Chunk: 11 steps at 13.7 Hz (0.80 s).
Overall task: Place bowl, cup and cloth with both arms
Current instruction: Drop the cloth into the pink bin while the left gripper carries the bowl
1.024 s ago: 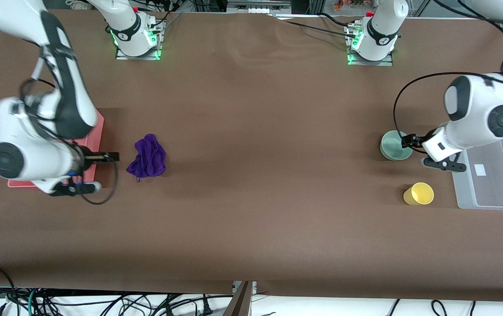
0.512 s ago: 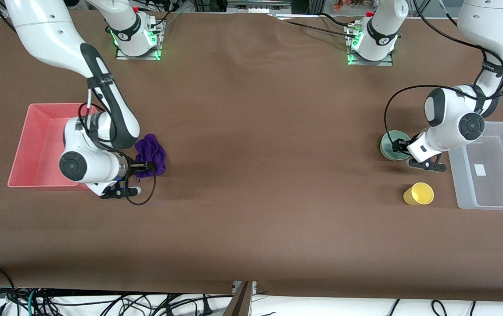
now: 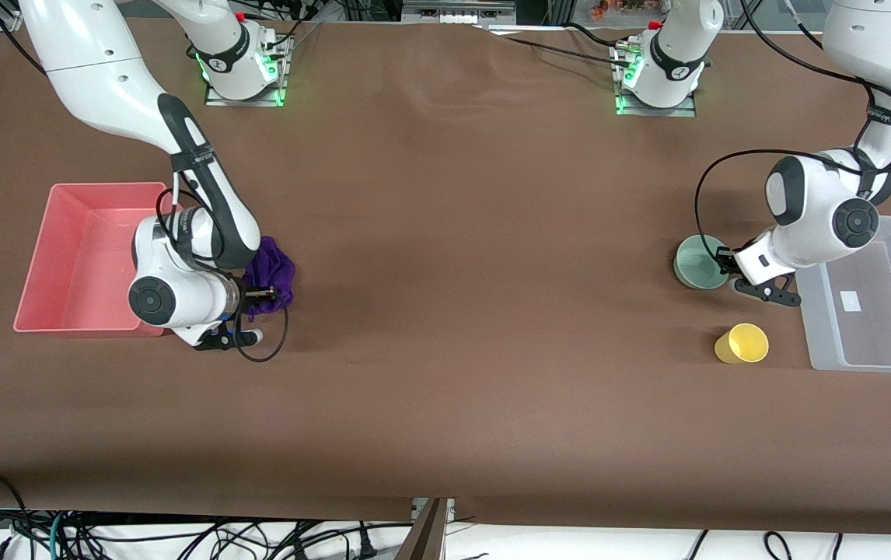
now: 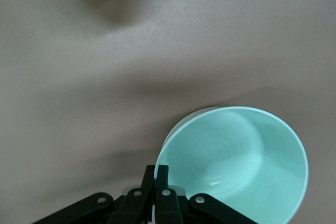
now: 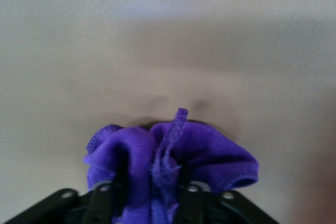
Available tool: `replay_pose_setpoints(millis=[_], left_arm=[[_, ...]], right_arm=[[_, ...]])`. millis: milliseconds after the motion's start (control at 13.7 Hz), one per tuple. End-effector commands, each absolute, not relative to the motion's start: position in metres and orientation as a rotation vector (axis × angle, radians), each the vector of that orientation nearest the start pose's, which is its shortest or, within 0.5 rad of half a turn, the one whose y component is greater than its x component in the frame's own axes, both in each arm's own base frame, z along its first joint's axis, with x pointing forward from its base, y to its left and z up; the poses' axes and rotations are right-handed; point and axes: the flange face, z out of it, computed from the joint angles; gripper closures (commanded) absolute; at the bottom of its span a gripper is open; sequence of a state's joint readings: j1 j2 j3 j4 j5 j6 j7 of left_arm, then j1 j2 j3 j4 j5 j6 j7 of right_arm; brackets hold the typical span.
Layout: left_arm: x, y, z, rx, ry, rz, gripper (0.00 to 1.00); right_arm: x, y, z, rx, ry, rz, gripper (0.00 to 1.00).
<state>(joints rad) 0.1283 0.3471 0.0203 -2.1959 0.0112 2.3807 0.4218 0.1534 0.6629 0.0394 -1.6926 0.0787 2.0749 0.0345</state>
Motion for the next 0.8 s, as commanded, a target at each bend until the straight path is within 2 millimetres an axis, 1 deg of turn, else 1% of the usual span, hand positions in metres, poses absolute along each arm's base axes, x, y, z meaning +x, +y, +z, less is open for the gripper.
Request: replay_pose_setpoints(millis=[0, 73, 146, 220, 293, 366, 439, 512, 585, 659, 732], left_arm=[[0.547, 0.083, 0.270, -3.123, 0.523, 0.345, 1.00], [0.553, 0.086, 0.294, -3.127, 0.535, 0.412, 1.00], [0.560, 0.089, 0.315, -3.129, 0.559, 0.466, 1.00], [0.567, 0.094, 0.336, -3.129, 0.575, 0.505, 1.00], [0.574, 0.099, 0.356, -3.129, 0.588, 0.522, 1.00], [0.578, 0.115, 0.373, -3.099, 0.607, 0.524, 1.00], [0.581, 0.136, 0.385, -3.035, 0.651, 0.517, 1.00], [0.583, 0.161, 0.395, -2.998, 0.670, 0.489, 1.00], [0.586, 0.192, 0.398, -2.981, 0.678, 0.458, 1.00], [0.591, 0.217, 0.396, -2.957, 0.738, 0.431, 1.00], [0.594, 0.245, 0.392, -2.946, 0.789, 0.408, 1.00]], right_arm=[[0.639, 0.119, 0.222, -3.042, -0.167, 0.386, 1.00], [0.645, 0.113, 0.240, -3.049, -0.169, 0.392, 1.00], [0.651, 0.113, 0.261, -3.048, -0.174, 0.419, 1.00], [0.659, 0.105, 0.288, -3.049, -0.166, 0.458, 1.00], [0.667, 0.089, 0.321, -3.054, -0.162, 0.491, 1.00], [0.669, 0.072, 0.345, -3.046, -0.201, 0.560, 1.00], [0.672, 0.049, 0.373, -3.042, -0.219, 0.600, 1.00], [0.672, 0.025, 0.396, -3.042, -0.240, 0.632, 1.00], [0.669, 0.000, 0.411, -3.033, -0.279, 0.660, 1.00], [0.667, -0.029, 0.423, -3.033, -0.330, 0.669, 1.00], [0.665, -0.054, 0.428, -3.032, -0.401, 0.678, 1.00]])
